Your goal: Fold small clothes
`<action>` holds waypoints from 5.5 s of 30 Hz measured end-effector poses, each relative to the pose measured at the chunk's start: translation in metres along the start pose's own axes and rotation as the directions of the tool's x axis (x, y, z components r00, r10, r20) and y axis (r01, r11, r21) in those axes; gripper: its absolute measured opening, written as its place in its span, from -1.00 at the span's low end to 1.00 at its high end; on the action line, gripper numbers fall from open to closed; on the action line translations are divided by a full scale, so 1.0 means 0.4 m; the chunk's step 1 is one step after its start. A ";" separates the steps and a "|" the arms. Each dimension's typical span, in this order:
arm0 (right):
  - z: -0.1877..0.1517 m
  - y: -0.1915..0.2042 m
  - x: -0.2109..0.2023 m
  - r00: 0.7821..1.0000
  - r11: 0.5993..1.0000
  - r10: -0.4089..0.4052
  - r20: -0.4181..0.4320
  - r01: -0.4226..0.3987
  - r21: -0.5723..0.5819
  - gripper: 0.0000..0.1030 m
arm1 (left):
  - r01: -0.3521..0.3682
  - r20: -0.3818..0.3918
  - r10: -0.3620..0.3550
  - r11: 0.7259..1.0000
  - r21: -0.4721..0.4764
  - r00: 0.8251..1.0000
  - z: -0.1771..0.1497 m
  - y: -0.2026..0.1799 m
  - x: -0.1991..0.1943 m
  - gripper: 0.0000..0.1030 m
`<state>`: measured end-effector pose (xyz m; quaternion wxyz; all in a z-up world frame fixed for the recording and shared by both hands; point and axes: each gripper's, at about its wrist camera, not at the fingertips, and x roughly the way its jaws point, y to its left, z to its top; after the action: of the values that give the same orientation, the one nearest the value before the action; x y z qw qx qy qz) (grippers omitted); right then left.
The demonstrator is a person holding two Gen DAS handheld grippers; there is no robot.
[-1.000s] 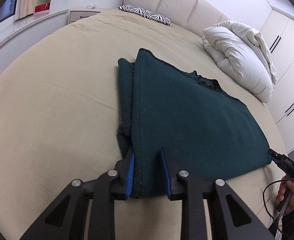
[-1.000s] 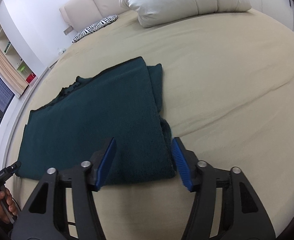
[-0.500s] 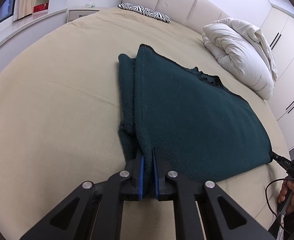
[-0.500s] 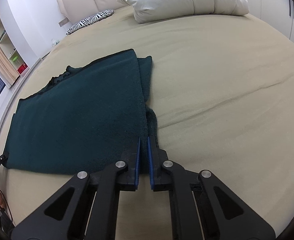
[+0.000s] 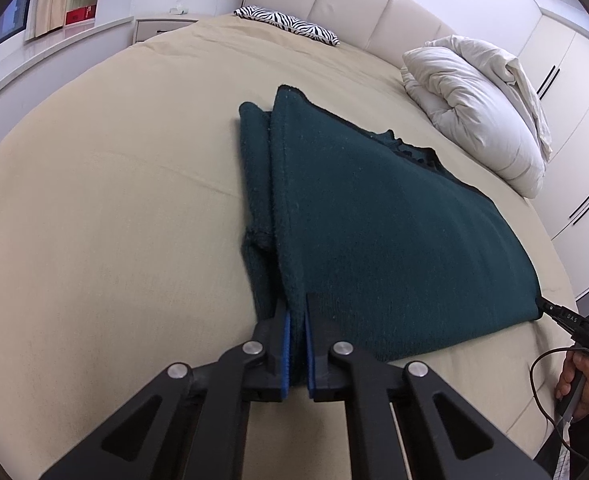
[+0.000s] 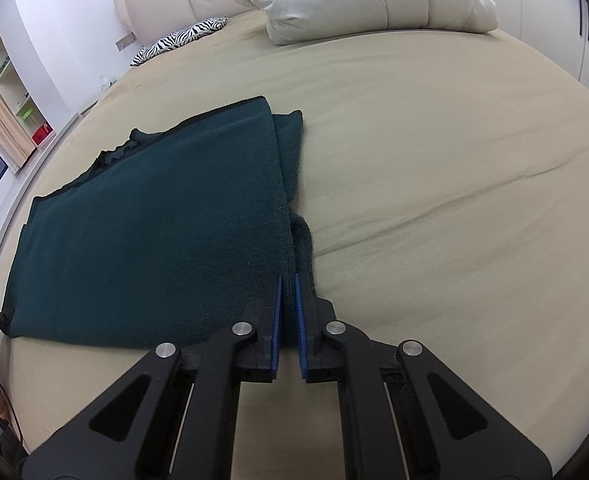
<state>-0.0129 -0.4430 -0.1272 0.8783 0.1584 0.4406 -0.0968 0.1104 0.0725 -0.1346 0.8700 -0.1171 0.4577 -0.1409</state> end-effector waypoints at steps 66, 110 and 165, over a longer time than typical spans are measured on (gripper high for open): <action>0.077 0.228 0.078 0.788 0.764 0.613 0.058 -0.611 0.207 -0.52 | 0.056 -0.023 -0.053 0.986 0.159 0.998 0.056 -0.276 0.130 -0.20; -0.038 -0.060 -0.018 0.999 0.993 0.012 -0.030 -0.008 0.120 -0.93 | 0.028 -0.062 -0.019 0.987 0.158 0.998 0.005 -0.186 0.082 -0.14; 0.233 0.257 0.166 0.869 0.854 0.494 -0.014 -0.483 0.194 -0.34 | 0.050 -0.019 -0.048 0.995 0.086 0.999 0.094 -0.185 0.083 -0.23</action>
<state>0.1277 -0.3832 -0.1083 0.8412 0.3485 0.4026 0.0940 0.1494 -0.0055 -0.1145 0.8666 -0.0894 0.4558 -0.1826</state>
